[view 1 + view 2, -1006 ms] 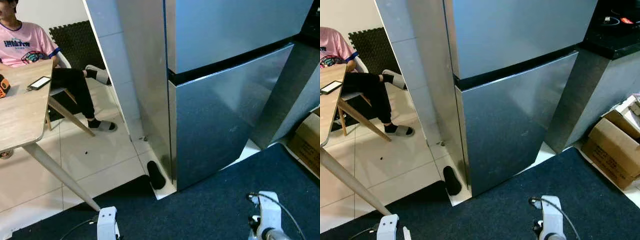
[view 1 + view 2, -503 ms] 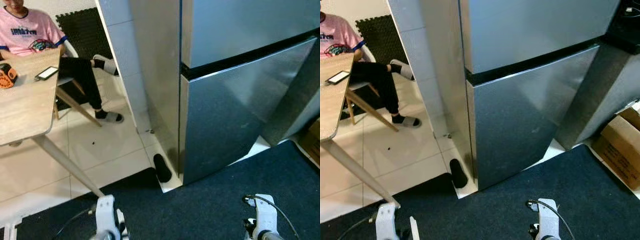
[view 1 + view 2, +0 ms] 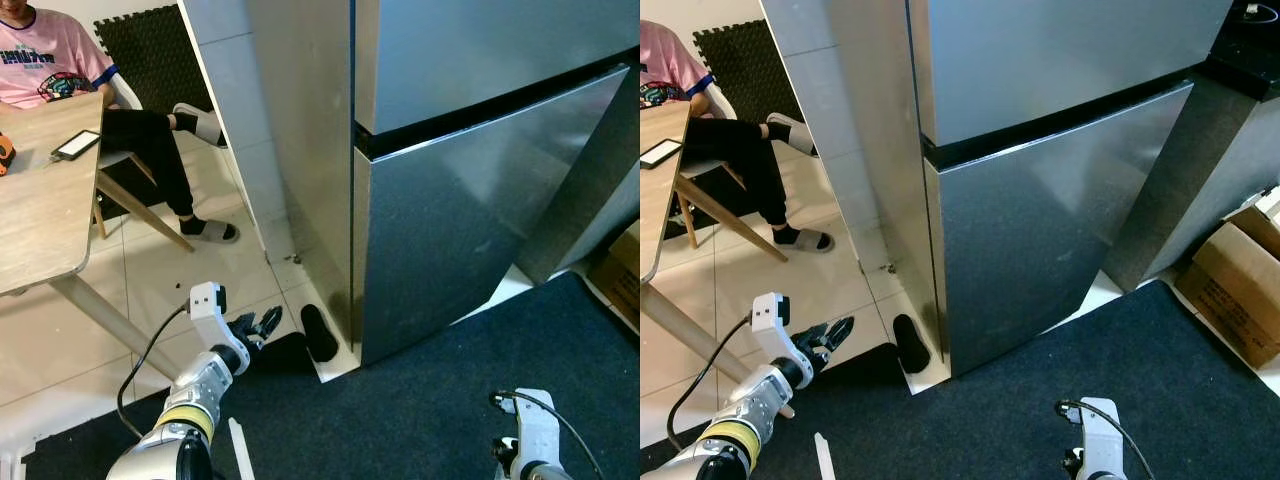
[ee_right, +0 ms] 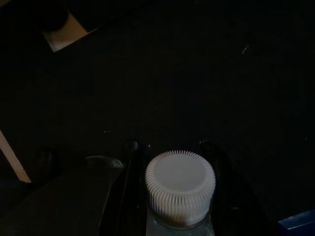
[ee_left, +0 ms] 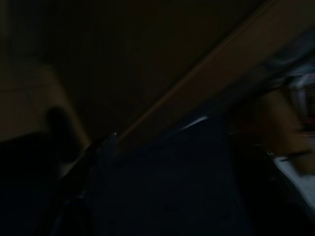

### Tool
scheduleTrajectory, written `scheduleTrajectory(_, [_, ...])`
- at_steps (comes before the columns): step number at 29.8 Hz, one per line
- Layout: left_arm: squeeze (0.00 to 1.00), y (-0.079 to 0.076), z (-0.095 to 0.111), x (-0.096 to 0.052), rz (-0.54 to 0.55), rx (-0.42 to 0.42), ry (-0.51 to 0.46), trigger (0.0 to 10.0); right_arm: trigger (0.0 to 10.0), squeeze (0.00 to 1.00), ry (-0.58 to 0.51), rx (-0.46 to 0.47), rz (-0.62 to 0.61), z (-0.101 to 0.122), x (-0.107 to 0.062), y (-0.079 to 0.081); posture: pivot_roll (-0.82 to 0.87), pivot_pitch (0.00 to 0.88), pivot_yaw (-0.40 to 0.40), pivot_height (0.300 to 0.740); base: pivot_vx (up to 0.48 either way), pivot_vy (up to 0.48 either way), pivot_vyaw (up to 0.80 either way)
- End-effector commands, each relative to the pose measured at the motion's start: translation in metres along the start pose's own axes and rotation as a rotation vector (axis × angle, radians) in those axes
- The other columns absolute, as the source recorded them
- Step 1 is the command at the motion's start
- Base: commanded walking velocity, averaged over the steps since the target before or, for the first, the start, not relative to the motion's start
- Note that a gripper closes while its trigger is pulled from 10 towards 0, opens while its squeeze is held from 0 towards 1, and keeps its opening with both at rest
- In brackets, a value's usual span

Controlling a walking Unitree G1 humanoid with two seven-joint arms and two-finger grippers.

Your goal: Restocking fridge

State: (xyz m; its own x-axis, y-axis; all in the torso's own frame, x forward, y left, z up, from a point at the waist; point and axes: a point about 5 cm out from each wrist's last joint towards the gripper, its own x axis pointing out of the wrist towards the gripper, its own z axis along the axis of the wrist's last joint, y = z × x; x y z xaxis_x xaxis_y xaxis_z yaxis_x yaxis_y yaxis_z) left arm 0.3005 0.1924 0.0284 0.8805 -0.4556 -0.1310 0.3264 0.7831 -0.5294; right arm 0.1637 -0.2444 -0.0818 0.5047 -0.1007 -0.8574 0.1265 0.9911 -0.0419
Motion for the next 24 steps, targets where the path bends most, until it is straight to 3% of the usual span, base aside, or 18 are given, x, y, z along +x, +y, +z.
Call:
scheduleTrajectory(1, [1.00,-0.010,0.014,0.008,-0.128,0.011,-0.040,10.0,10.0,0.00,0.003,0.020,-0.008,-0.004,-0.001,-0.001,-0.03,0.058,0.048,0.740,0.000,0.000,0.00])
scheduleTrajectory(2, [1.00,-0.015,0.019,0.011,-0.184,0.015,-0.048,10.0,10.0,0.00,0.001,0.020,-0.011,-0.004,-0.001,-0.002,-0.03,0.058,0.048,0.740,0.000,0.000,0.00])
scheduleTrajectory(12, [1.00,-0.031,0.039,0.023,-0.289,0.097,-0.097,10.0,10.0,0.00,-0.014,0.018,-0.011,-0.002,-0.001,-0.005,-0.05,0.083,0.044,0.740,0.000,0.000,0.00])
scheduleTrajectory(13, [0.00,-0.037,0.050,0.028,-0.314,0.116,-0.139,10.0,10.0,0.00,-0.011,0.015,-0.013,-0.004,-0.002,-0.007,-0.05,0.101,0.042,0.740,0.000,0.000,0.00])
scheduleTrajectory(16, [0.00,-0.059,0.077,0.040,-0.423,0.156,-0.223,10.0,10.0,0.00,0.001,0.007,-0.021,-0.009,-0.003,-0.011,-0.06,0.116,0.038,0.740,0.000,0.000,0.00])
scheduleTrajectory(18, [0.00,-0.065,0.082,0.042,-0.464,0.175,-0.225,10.0,10.0,0.00,0.002,0.006,-0.023,-0.010,-0.004,-0.012,-0.06,0.120,0.038,0.740,0.000,0.000,0.00])
scheduleTrajectory(22, [0.00,-0.070,0.085,0.044,-0.486,0.204,-0.221,10.0,10.0,0.00,0.005,0.006,-0.025,-0.012,-0.004,-0.013,-0.06,0.112,0.038,0.740,0.000,0.000,0.00])
scheduleTrajectory(24, [0.00,-0.067,0.083,0.049,-0.439,0.275,-0.166,10.0,10.0,0.00,0.022,-0.009,-0.037,-0.016,-0.005,-0.015,-0.07,0.103,0.040,0.740,0.000,0.000,0.00])
